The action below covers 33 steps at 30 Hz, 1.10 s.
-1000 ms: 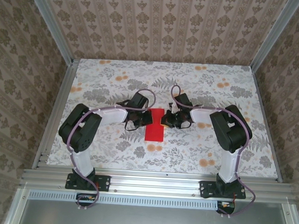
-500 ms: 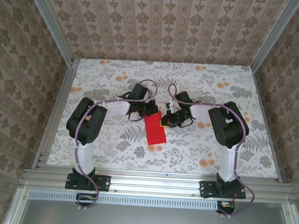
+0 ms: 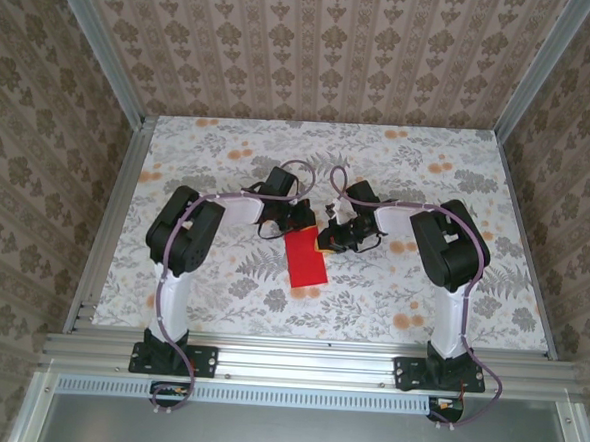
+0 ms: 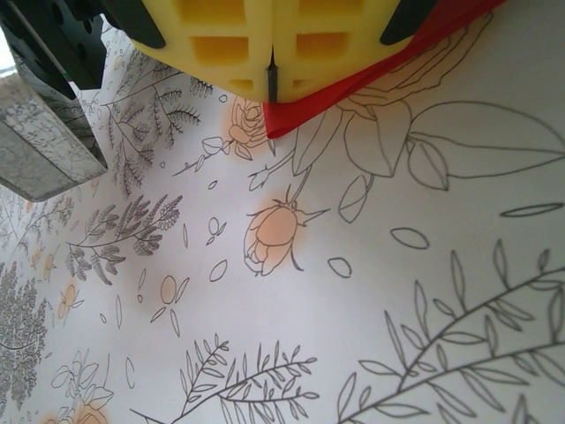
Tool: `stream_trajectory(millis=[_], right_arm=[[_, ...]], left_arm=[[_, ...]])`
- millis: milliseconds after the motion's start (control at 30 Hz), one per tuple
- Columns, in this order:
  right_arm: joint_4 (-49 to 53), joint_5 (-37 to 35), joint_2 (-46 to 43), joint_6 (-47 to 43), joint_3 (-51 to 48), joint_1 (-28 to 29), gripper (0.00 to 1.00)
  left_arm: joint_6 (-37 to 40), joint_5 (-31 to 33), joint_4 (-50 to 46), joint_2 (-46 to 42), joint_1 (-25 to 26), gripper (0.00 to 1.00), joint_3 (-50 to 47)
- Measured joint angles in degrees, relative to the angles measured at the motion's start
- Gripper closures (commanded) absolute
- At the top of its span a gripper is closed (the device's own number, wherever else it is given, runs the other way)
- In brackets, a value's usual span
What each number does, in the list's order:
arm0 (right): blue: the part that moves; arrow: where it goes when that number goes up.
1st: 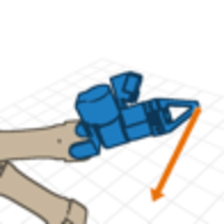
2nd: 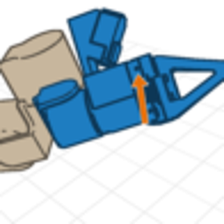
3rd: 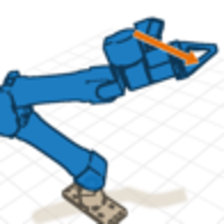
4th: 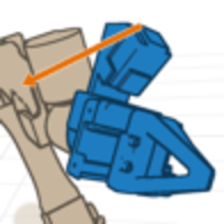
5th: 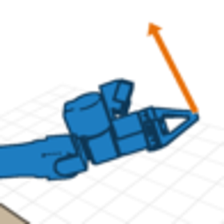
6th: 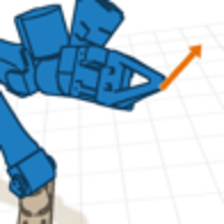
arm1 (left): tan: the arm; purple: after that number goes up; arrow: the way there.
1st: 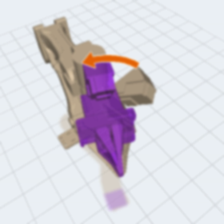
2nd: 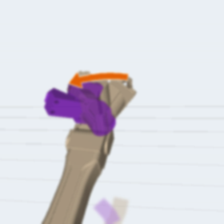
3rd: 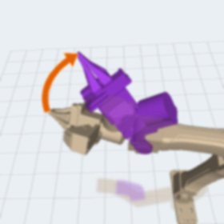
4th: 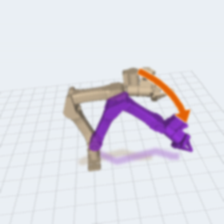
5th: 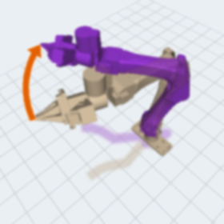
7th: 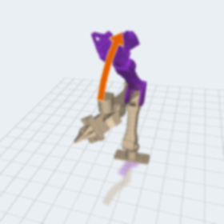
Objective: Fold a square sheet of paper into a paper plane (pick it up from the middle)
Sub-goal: Hold the square sheet of paper at the center of the table.
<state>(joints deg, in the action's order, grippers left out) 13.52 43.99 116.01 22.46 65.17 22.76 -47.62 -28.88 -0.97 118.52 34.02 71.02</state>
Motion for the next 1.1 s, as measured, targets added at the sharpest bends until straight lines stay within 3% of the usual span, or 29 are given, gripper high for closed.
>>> stream_trajectory(millis=[467, 733, 1100], right_arm=[[0.00, 0.02, 0.02, 0.02, 0.00, -0.17, 0.98], [-0.02, 0.26, 0.13, 0.22, 0.00, -0.44, 0.99], [-4.85, 1.31, -0.52, 6.12, -2.29, -1.09, 0.95]], left_arm=[[-0.57, -2.38, 7.17, 0.81, -0.07, 0.87, -1.51], [-0.63, -2.84, 8.33, 0.81, -0.37, 0.94, -2.29], [0.28, -0.76, 1.14, 1.99, 0.39, 0.99, 1.79]])
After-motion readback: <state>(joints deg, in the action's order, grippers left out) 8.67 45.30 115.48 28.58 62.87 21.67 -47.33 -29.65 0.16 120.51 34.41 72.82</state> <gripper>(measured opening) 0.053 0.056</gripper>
